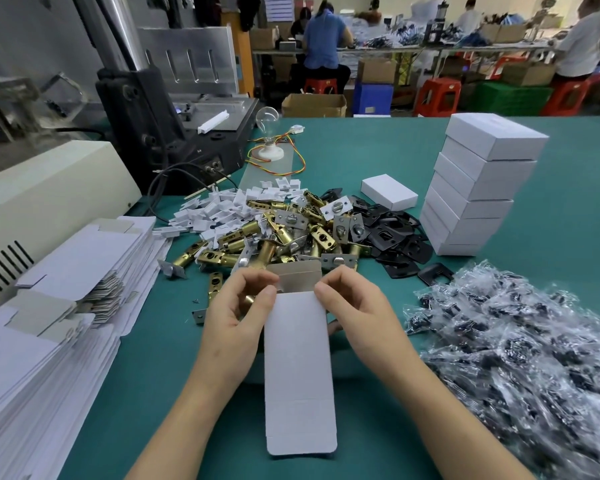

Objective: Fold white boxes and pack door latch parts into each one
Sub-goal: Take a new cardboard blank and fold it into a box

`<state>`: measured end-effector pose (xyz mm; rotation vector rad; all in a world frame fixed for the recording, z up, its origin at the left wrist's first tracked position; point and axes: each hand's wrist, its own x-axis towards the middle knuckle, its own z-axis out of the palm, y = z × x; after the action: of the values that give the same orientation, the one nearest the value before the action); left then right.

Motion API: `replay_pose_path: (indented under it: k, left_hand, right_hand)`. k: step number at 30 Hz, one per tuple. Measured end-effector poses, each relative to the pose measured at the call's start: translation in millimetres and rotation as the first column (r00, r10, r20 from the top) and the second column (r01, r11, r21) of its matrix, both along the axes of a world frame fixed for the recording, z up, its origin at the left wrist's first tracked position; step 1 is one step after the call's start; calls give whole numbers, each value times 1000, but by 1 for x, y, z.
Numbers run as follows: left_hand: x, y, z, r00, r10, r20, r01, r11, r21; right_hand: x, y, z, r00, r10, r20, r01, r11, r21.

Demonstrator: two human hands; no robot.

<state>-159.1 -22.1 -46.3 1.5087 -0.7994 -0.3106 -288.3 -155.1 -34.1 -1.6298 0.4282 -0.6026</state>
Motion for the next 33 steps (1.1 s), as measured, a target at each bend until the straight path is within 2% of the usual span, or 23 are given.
replay_pose_path:
  k: [6, 16, 20, 23, 25, 29, 33]
  left_hand:
    - [-1, 1, 4, 999, -33, -17, 32, 999, -23]
    - [-4, 2, 7, 995, -89, -34, 89, 996, 5]
    - [3, 2, 8, 970, -132, -205, 153, 984, 89]
    - [4, 6, 10, 901, -195, -387, 239, 969, 69]
    - [3, 7, 12, 860, -226, -457, 276, 960, 44]
    - [2, 5, 13, 837, -206, -507, 260, 965, 37]
    - [3, 4, 10, 864, -117, -490, 160, 986, 47]
  right_hand:
    - [2, -2, -3, 998, -36, 52, 28, 990, 139]
    - [2, 1, -1, 998, 55, 21, -55, 998, -8]
    - [2, 1, -3, 999, 47, -7, -46, 998, 46]
    - [0, 1, -1, 999, 32, -32, -29, 996, 84]
    - [-1, 0, 0, 999, 27, -37, -24, 997, 79]
    - [-2, 0, 2, 997, 56, -51, -51, 993, 104]
    - [-1, -1, 1, 994, 82, -73, -70, 986, 150]
